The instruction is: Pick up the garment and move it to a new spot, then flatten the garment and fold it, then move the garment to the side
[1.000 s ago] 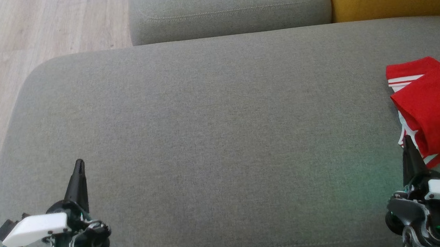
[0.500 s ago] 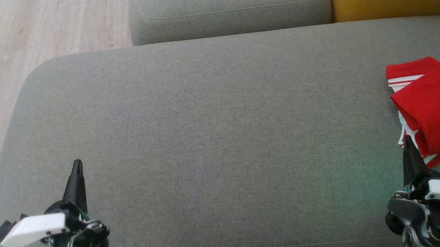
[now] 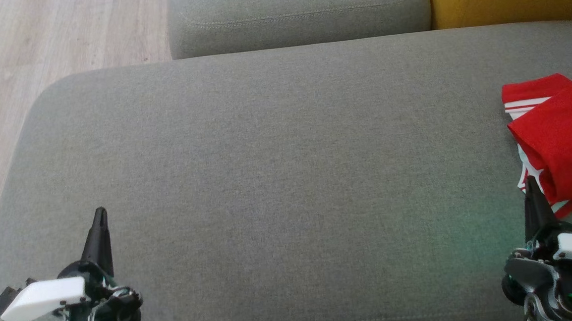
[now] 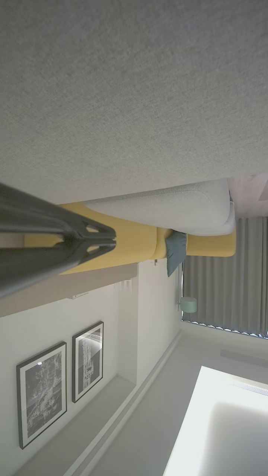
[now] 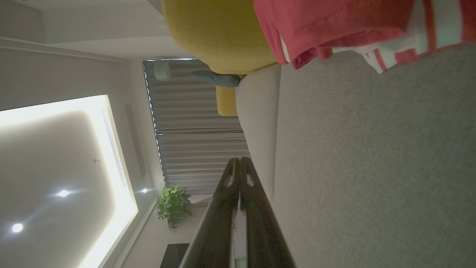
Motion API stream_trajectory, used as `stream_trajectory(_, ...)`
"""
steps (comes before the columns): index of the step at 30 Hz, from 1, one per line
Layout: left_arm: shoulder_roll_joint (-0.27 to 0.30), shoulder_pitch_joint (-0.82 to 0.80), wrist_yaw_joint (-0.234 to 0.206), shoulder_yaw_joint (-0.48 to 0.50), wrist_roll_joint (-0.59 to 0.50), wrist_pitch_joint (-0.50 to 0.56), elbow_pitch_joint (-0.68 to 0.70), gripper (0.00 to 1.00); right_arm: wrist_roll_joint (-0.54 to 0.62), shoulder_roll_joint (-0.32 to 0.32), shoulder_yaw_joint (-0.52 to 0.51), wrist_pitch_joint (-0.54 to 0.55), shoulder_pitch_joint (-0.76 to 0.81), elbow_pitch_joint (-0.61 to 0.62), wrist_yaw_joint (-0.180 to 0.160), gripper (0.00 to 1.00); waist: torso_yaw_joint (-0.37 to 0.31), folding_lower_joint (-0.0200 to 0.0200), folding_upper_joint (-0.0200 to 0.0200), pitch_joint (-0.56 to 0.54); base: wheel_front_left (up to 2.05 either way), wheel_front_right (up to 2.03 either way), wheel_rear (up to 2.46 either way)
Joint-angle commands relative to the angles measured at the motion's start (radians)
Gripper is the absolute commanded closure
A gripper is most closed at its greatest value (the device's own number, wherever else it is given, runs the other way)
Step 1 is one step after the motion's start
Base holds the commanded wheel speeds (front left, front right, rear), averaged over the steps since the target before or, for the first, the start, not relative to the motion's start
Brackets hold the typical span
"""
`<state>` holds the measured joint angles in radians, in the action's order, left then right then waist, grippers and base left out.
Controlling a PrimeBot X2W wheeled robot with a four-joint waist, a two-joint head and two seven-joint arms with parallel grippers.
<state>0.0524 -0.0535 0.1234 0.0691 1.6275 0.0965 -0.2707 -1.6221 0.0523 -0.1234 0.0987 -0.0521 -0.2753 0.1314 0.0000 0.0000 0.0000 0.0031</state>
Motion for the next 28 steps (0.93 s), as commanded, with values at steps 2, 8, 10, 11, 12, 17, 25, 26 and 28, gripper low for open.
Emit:
stream_trajectory(2, 0.006, -0.054, 0.007, 0.034, -0.010, 0.008, 0.026, 1.00, 0.006, 0.005, 0.019, 0.007, -0.055, 0.031, -0.001, 1.00, 0.000, 0.0000, 0.0000, 0.000, 0.00, 0.00, 0.00)
stream_trajectory(8, 0.005, -0.054, 0.007, 0.035, -0.011, 0.009, 0.026, 1.00, 0.007, 0.005, 0.018, 0.008, -0.055, 0.031, -0.001, 1.00, 0.000, 0.0000, 0.0000, 0.000, 0.00, 0.00, 0.00)
stream_trajectory(10, 0.005, -0.054, 0.007, 0.035, -0.011, 0.009, 0.026, 1.00, 0.007, 0.004, 0.018, 0.008, -0.055, 0.031, -0.001, 1.00, 0.000, 0.0000, 0.0000, 0.000, 0.00, 0.00, 0.00)
stream_trajectory(11, 0.005, -0.054, 0.007, 0.035, -0.011, 0.009, 0.026, 1.00, 0.007, 0.004, 0.018, 0.008, -0.055, 0.031, -0.001, 1.00, 0.000, 0.0000, 0.0000, 0.000, 0.00, 0.00, 0.00)
stream_trajectory(12, 0.005, -0.054, 0.007, 0.035, -0.011, 0.009, 0.026, 1.00, 0.007, 0.004, 0.017, 0.008, -0.055, 0.031, -0.001, 1.00, 0.000, 0.0000, 0.0000, 0.000, 0.00, 0.00, 0.00)
stream_trajectory(17, 0.004, -0.054, 0.007, 0.036, -0.012, 0.010, 0.026, 1.00, 0.008, 0.004, 0.017, 0.009, -0.055, 0.031, -0.001, 1.00, 0.000, 0.0000, 0.0000, 0.000, 0.00, 0.00, 0.00)
stream_trajectory(25, 0.004, -0.054, 0.007, 0.037, -0.013, 0.011, 0.026, 1.00, 0.008, 0.003, 0.016, 0.009, -0.055, 0.031, -0.001, 1.00, 0.000, 0.0000, 0.0000, 0.000, 0.00, 0.00, 0.00)
stream_trajectory(26, 0.004, -0.054, 0.007, 0.037, -0.013, 0.011, 0.026, 1.00, 0.008, 0.003, 0.016, 0.009, -0.055, 0.031, -0.001, 1.00, 0.000, 0.0000, 0.0000, 0.000, 0.00, 0.00, 0.00)
stream_trajectory(28, 0.004, -0.054, 0.007, 0.037, -0.013, 0.011, 0.026, 1.00, 0.008, 0.003, 0.016, 0.010, -0.055, 0.031, -0.001, 1.00, 0.000, 0.0000, 0.0000, 0.000, 0.00, 0.00, 0.00)
